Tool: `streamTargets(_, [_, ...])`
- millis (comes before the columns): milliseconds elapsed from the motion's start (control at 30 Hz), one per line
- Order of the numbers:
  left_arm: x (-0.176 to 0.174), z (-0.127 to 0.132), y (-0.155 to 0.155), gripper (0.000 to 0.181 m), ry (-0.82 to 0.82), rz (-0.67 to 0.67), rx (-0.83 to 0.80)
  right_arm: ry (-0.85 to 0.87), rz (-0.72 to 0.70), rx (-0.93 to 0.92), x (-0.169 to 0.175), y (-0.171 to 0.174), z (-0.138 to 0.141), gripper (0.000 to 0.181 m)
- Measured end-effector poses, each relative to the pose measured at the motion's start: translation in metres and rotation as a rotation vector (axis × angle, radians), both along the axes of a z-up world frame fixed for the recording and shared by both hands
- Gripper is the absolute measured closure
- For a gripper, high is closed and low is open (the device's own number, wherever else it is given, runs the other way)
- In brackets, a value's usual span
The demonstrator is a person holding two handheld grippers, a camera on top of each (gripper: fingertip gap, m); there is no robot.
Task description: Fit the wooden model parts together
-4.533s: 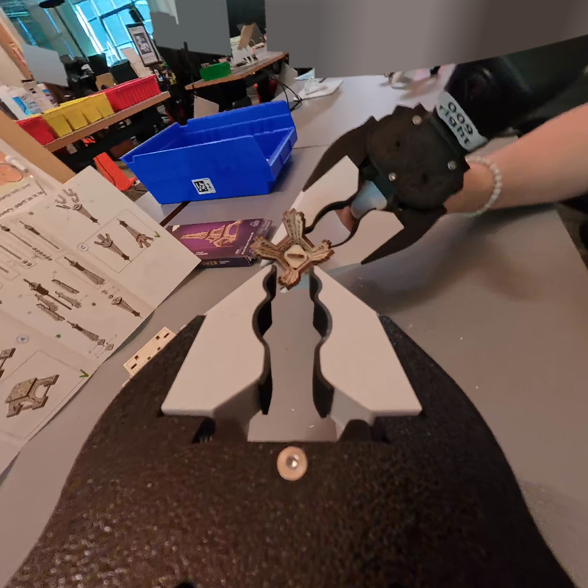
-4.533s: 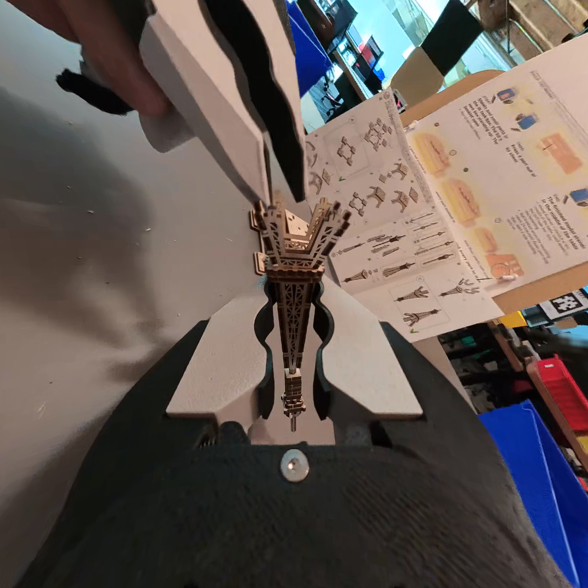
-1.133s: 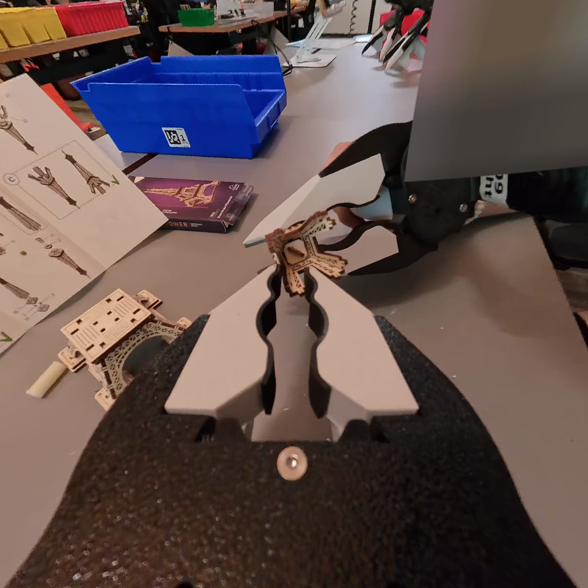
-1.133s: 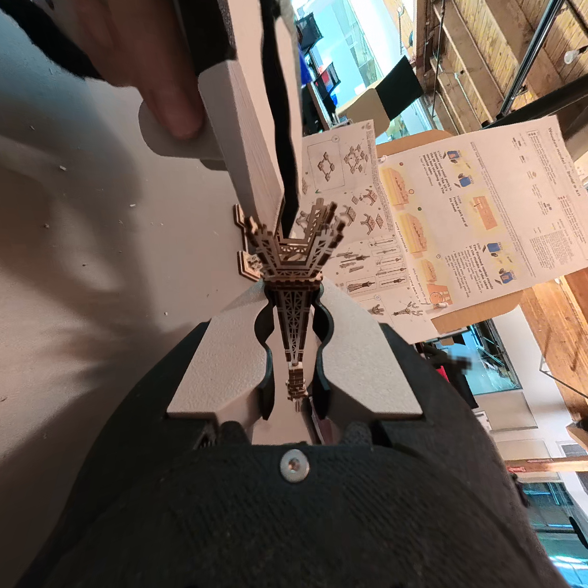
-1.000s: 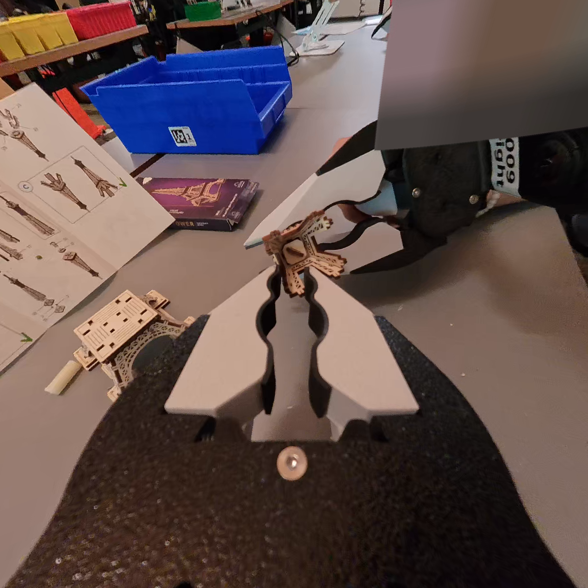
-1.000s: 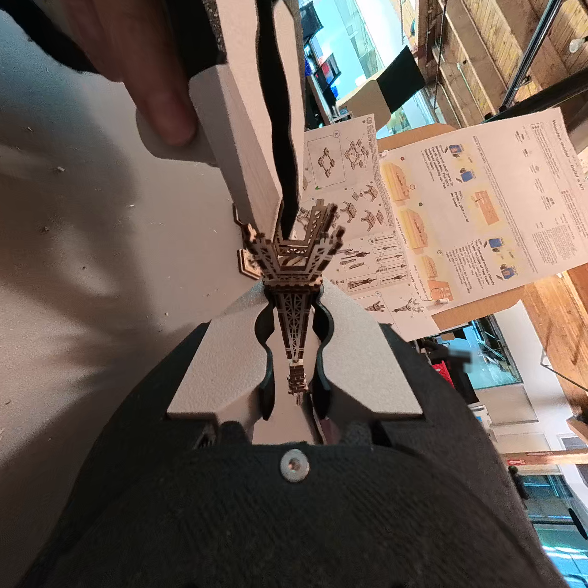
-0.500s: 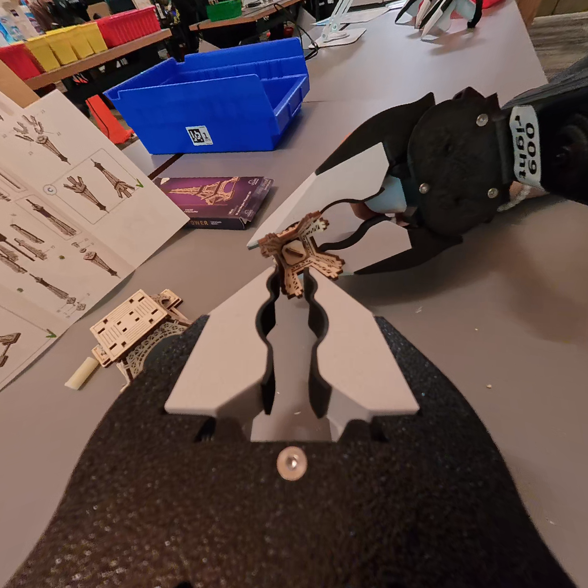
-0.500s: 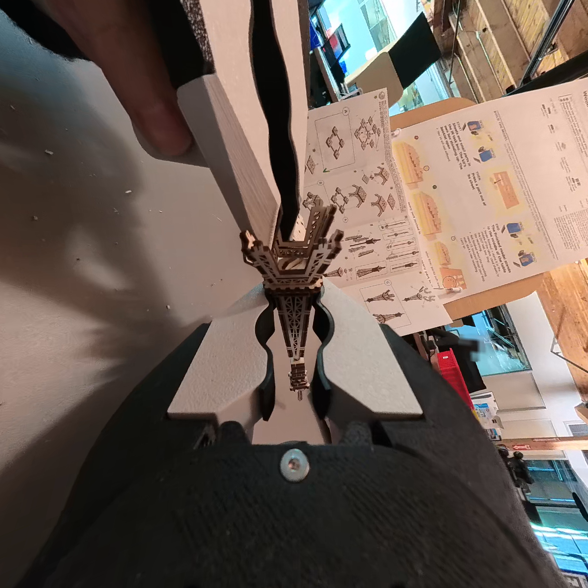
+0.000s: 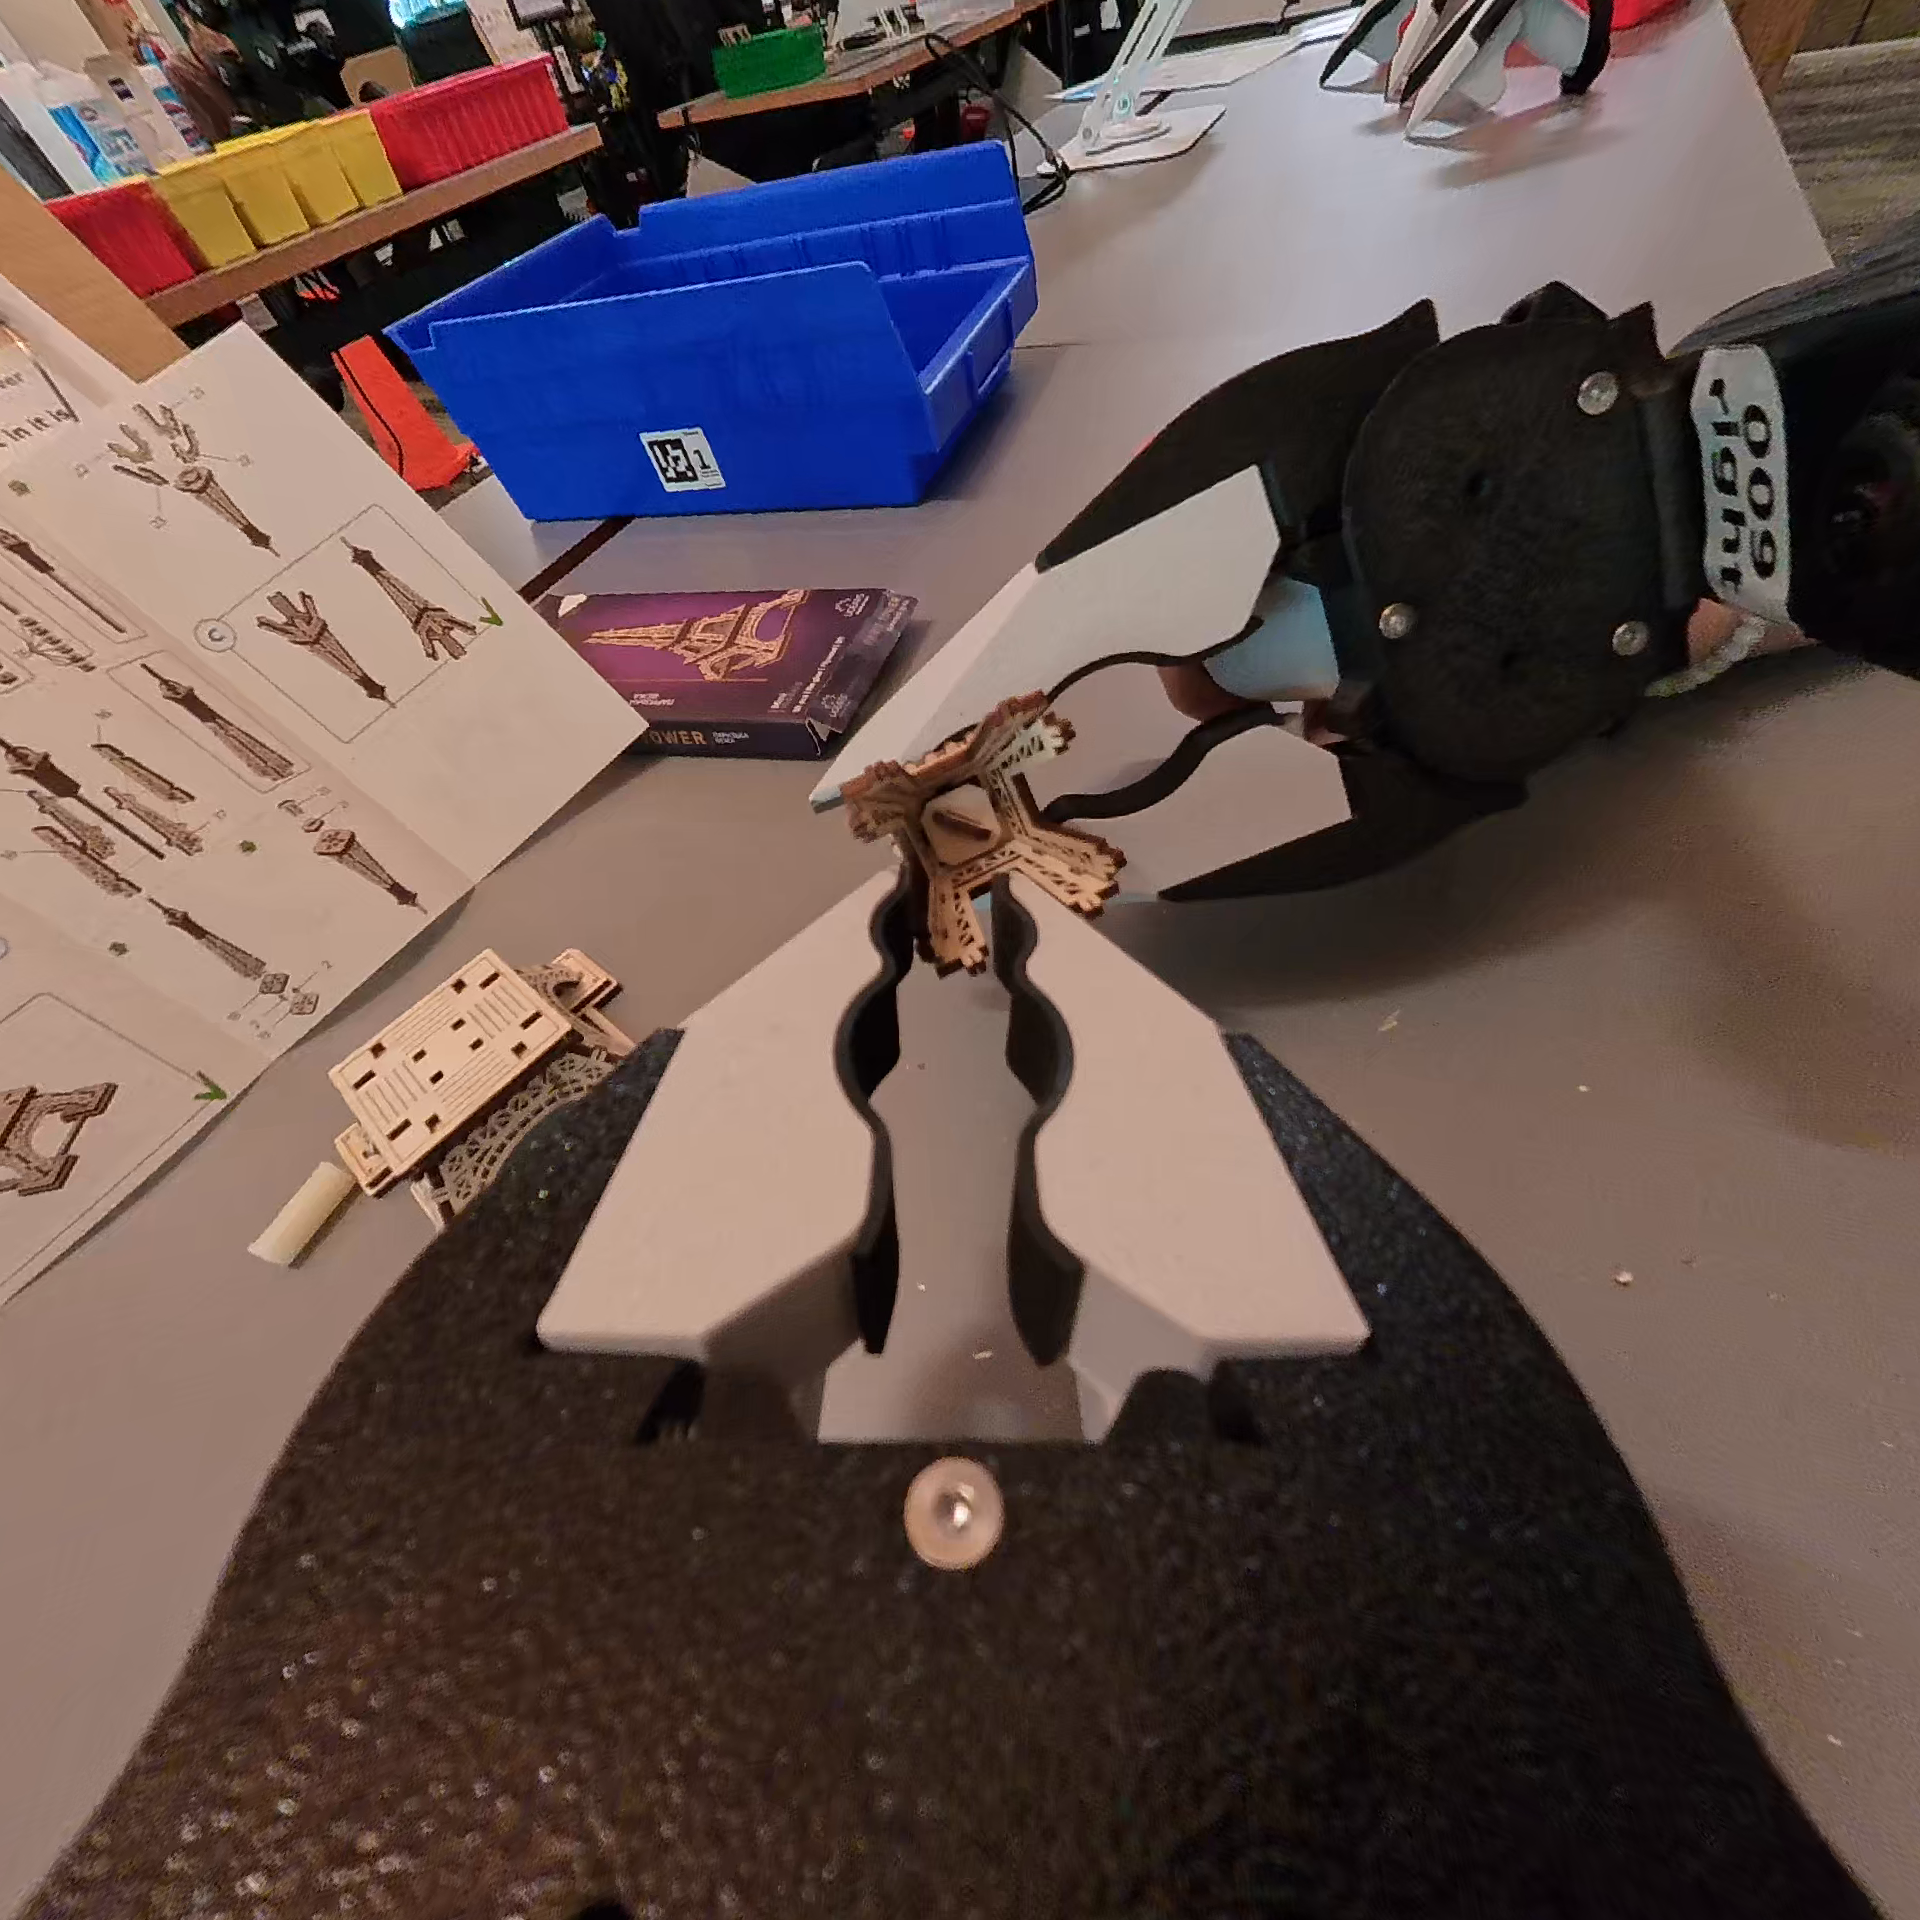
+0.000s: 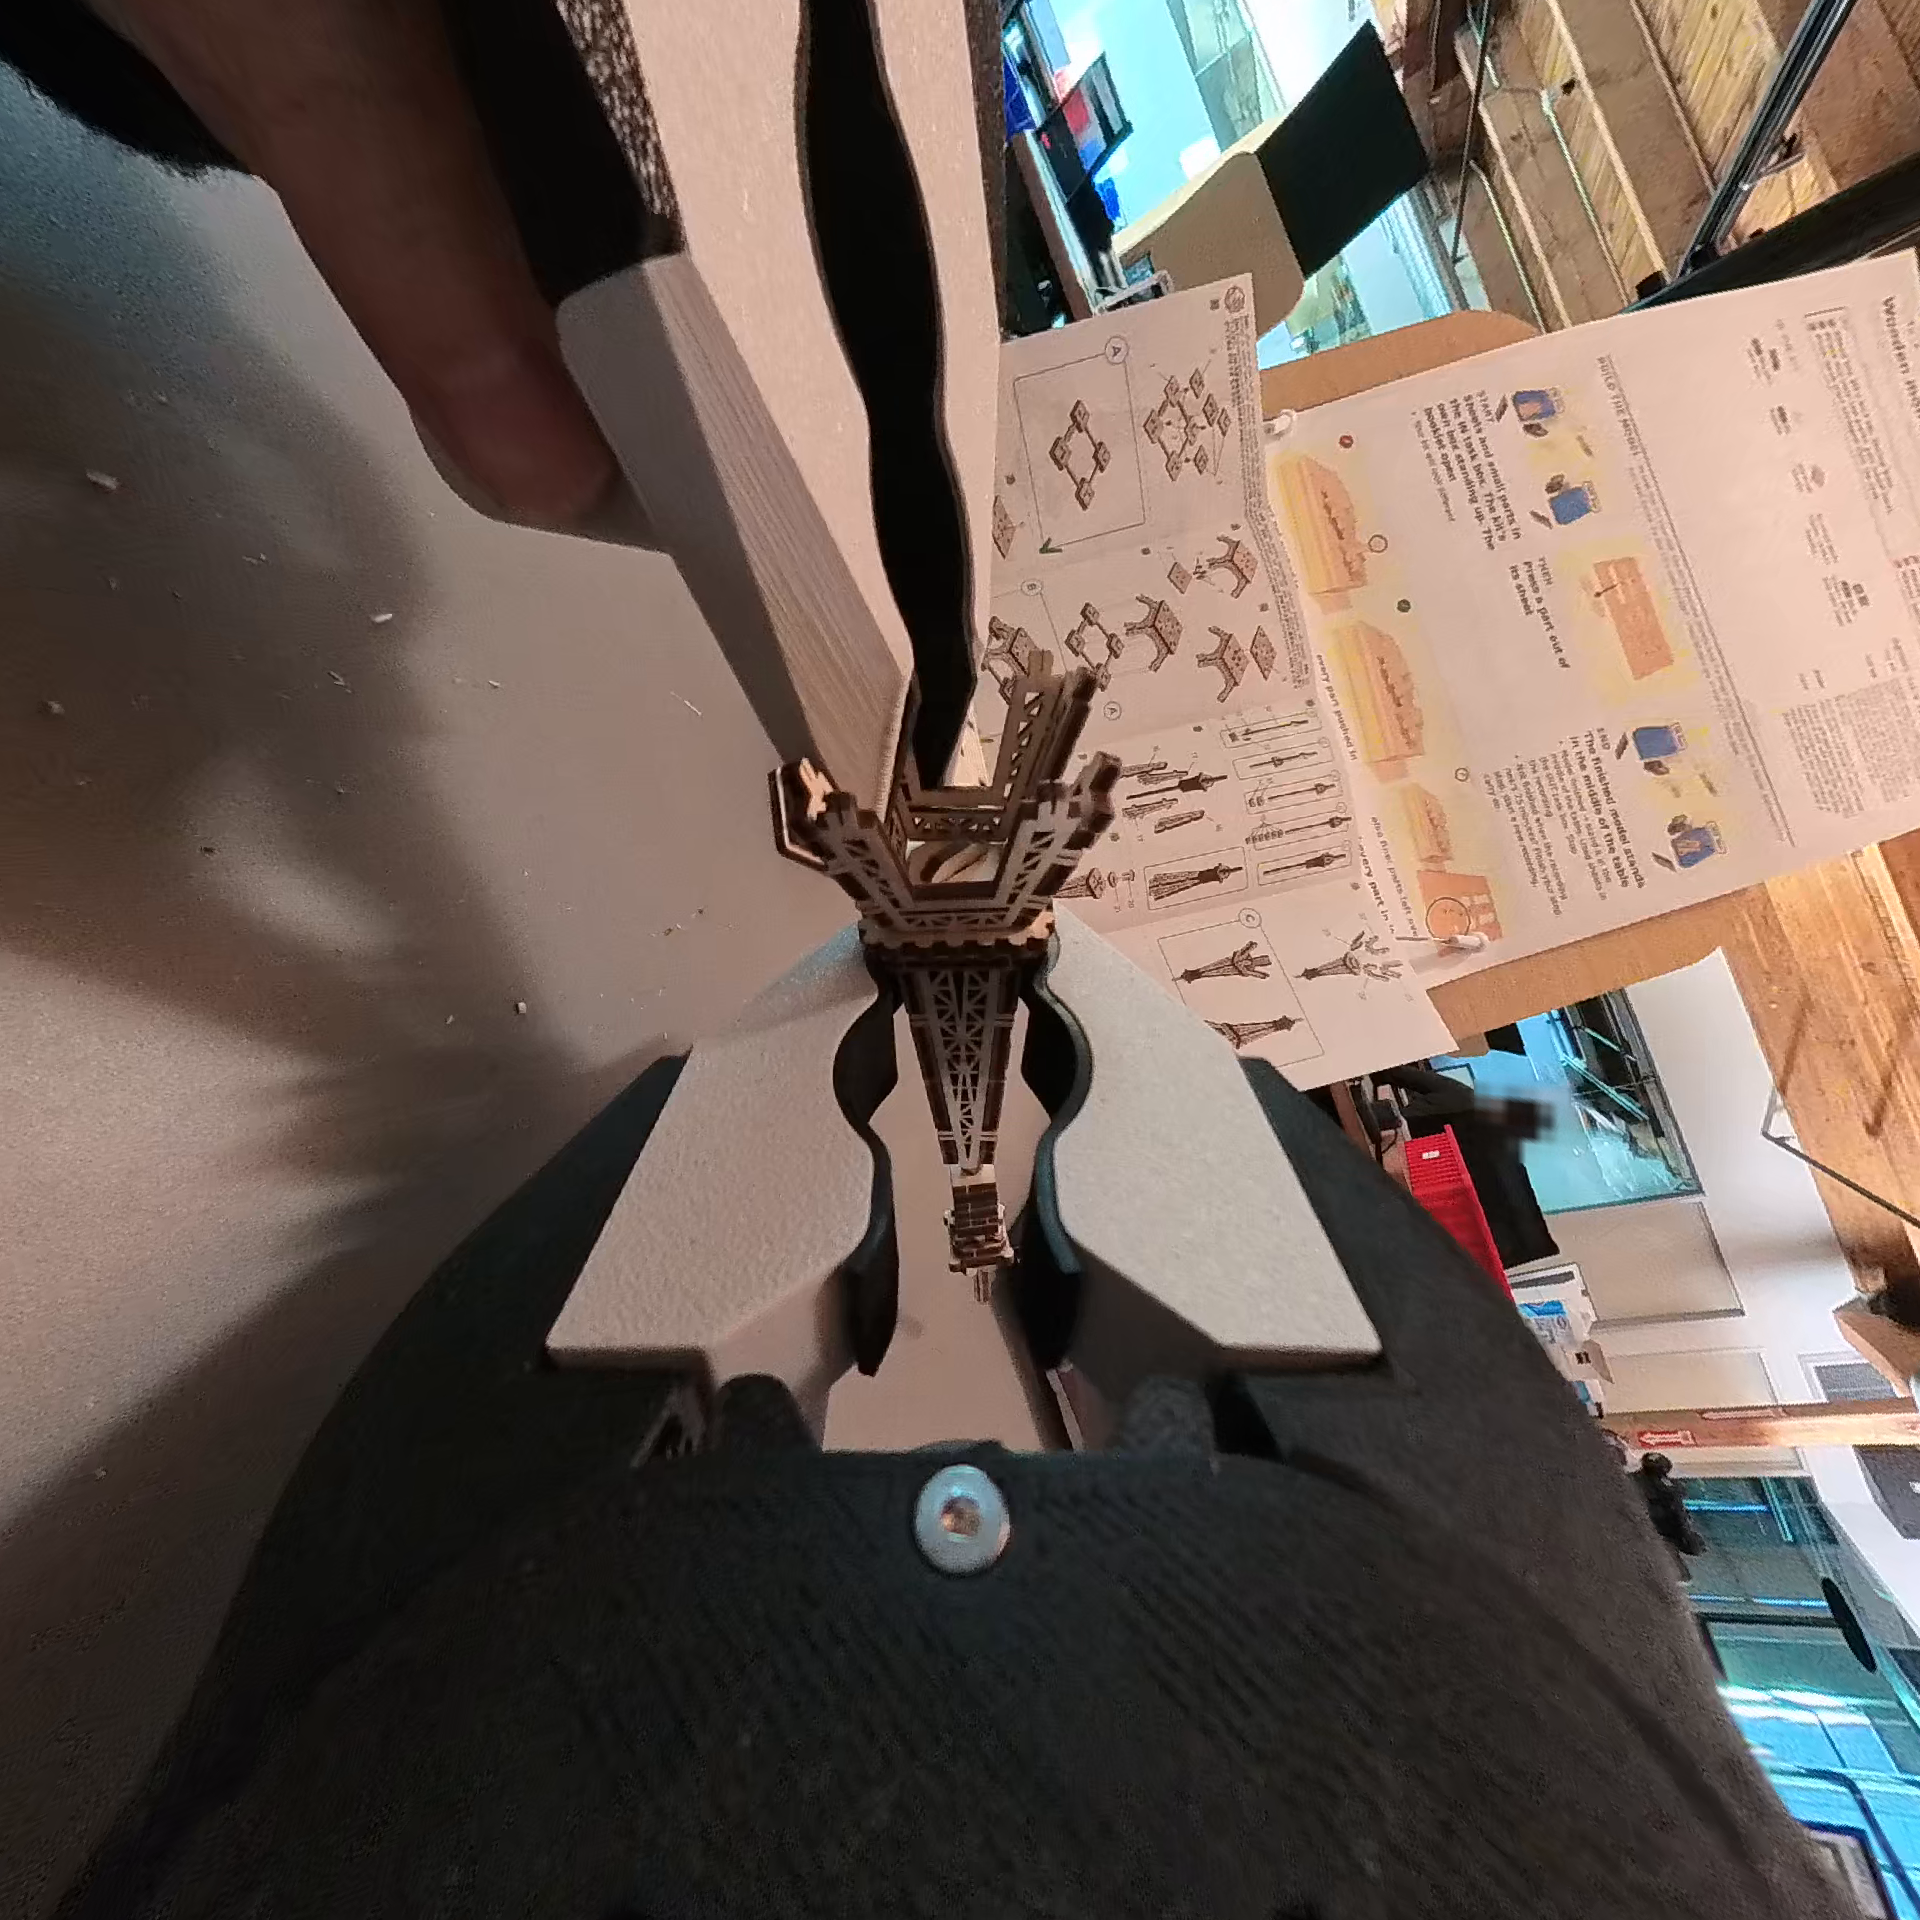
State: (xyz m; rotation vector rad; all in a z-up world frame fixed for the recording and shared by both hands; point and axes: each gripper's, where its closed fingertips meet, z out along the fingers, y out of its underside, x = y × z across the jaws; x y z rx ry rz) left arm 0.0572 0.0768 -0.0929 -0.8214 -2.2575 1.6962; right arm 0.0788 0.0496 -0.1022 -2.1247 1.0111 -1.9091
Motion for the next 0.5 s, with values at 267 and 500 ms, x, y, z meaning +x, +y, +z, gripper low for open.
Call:
streamTargets(267, [0.0,0.0,-0.001,0.17,-0.033,0.014,-0.025,-0.002,-0.007,-0.023,-0.001,-0.001,0.003,0.165])
streamTargets(500, [0.003,0.038,0.005,0.153,0.141,-0.022,-0.092,0.015,0.061,0.255,0.002,-0.002,0.005,0.163])
